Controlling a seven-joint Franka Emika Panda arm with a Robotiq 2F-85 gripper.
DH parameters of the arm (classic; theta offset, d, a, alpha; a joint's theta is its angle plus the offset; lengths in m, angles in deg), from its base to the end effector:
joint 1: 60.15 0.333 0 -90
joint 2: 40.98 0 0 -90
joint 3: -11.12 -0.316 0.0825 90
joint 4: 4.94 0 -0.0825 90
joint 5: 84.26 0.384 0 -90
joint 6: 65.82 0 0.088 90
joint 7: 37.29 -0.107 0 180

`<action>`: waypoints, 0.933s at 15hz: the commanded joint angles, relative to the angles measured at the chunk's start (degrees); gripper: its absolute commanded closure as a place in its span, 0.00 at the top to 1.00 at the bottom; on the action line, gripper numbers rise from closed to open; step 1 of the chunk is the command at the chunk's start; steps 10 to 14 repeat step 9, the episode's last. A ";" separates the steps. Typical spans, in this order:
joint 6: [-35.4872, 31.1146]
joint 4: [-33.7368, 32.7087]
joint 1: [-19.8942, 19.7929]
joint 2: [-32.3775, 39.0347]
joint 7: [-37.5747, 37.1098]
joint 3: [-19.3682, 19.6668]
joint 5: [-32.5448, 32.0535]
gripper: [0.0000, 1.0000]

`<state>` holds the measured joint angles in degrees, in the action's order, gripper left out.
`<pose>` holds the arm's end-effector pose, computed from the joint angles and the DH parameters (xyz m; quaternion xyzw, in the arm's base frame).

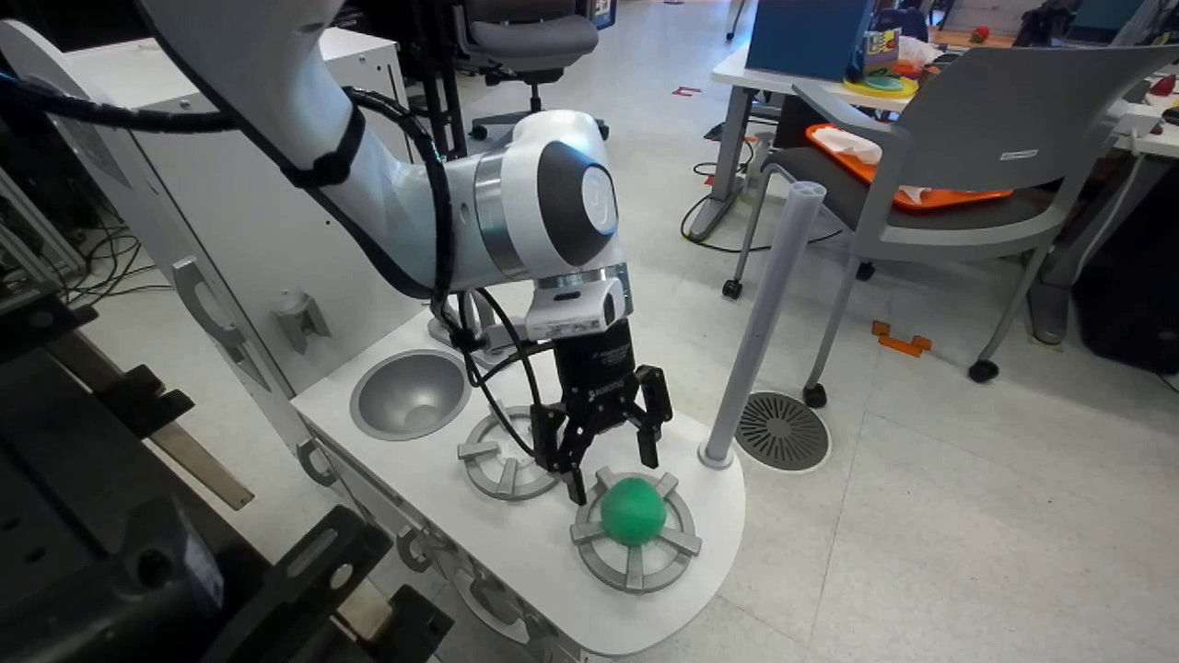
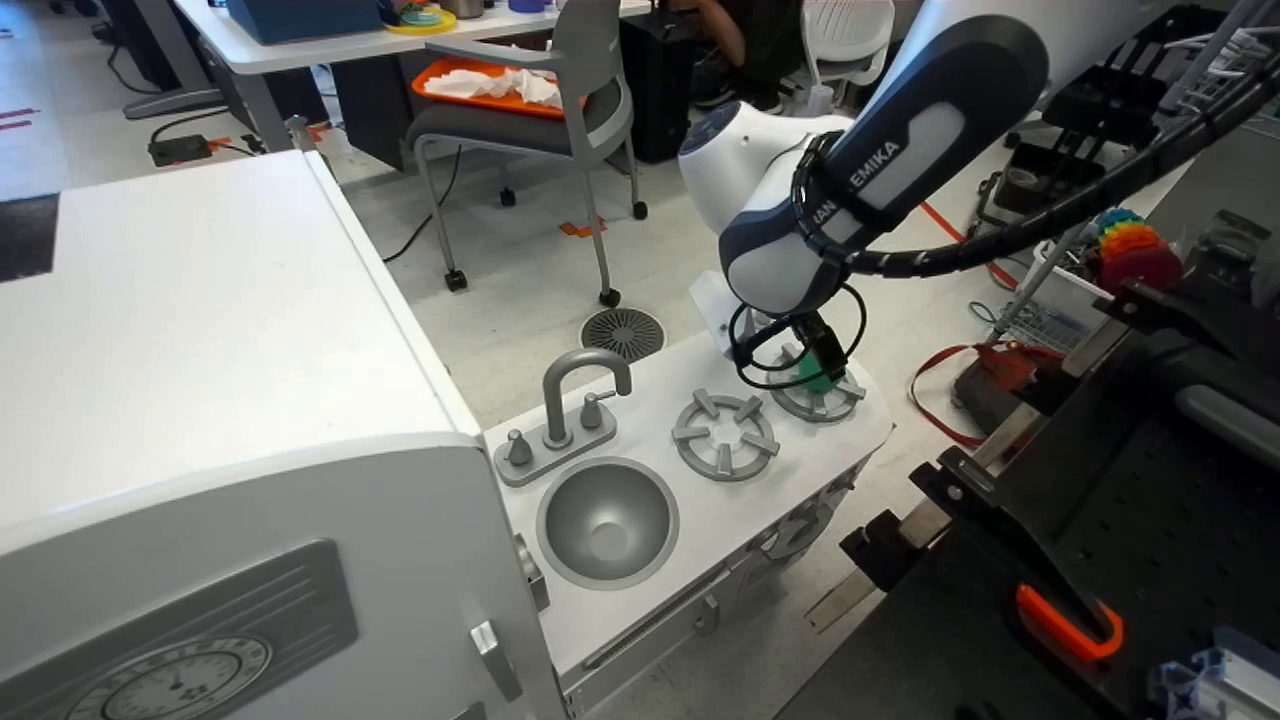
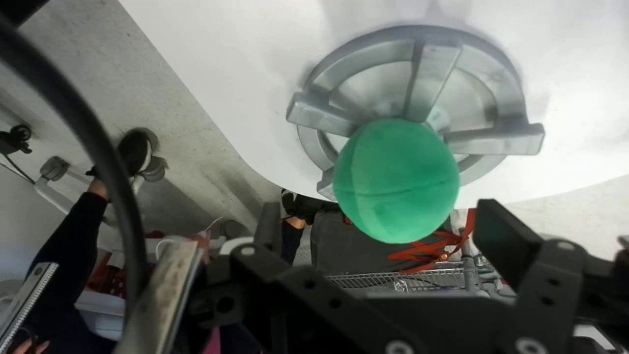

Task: Move the green object from one stove plate to the other

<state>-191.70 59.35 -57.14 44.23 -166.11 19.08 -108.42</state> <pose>0.6313 -0.0542 -0.1365 0.5511 -0.7807 0.1015 0.2767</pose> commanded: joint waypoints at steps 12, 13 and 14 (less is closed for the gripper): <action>-0.09 -0.80 3.35 -0.14 12.73 -0.39 12.77 1.00; -0.09 -0.80 3.35 -0.14 12.73 -0.39 12.77 1.00; -0.09 -0.80 3.35 -0.14 12.73 -0.39 12.77 1.00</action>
